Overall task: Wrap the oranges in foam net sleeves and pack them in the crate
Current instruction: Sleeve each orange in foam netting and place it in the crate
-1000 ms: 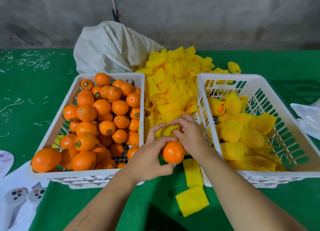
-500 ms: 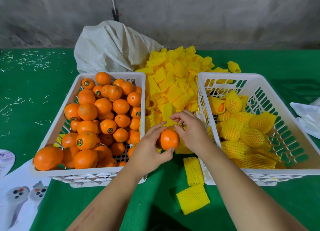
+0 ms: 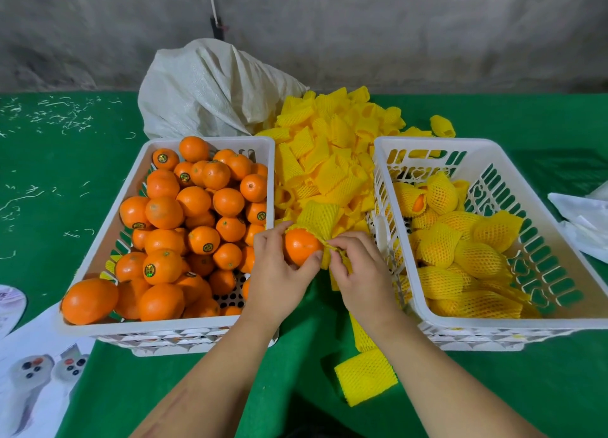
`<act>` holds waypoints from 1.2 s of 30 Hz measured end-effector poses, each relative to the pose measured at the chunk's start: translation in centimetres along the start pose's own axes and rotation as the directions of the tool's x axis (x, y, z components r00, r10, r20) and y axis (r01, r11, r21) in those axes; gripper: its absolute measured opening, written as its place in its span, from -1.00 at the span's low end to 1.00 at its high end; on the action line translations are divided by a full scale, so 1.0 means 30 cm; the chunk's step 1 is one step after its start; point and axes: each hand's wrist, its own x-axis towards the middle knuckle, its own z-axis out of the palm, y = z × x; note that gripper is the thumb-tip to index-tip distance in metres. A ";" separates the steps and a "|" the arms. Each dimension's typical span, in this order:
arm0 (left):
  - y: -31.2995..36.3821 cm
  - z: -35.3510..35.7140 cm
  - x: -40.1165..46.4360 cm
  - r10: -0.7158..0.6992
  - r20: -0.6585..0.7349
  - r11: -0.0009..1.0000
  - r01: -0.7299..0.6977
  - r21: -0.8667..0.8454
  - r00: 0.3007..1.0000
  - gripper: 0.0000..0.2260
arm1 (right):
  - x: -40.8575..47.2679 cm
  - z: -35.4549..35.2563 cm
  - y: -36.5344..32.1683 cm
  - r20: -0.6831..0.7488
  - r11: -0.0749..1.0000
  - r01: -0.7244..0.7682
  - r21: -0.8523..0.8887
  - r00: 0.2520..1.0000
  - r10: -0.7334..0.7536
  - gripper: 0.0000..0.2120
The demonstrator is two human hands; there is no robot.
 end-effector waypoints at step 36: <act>-0.008 -0.056 -0.008 -0.092 0.139 0.860 0.149 -0.488 0.986 -0.48 | 0.081 0.063 -0.098 0.310 0.746 -0.385 0.544 0.918 0.247 -0.78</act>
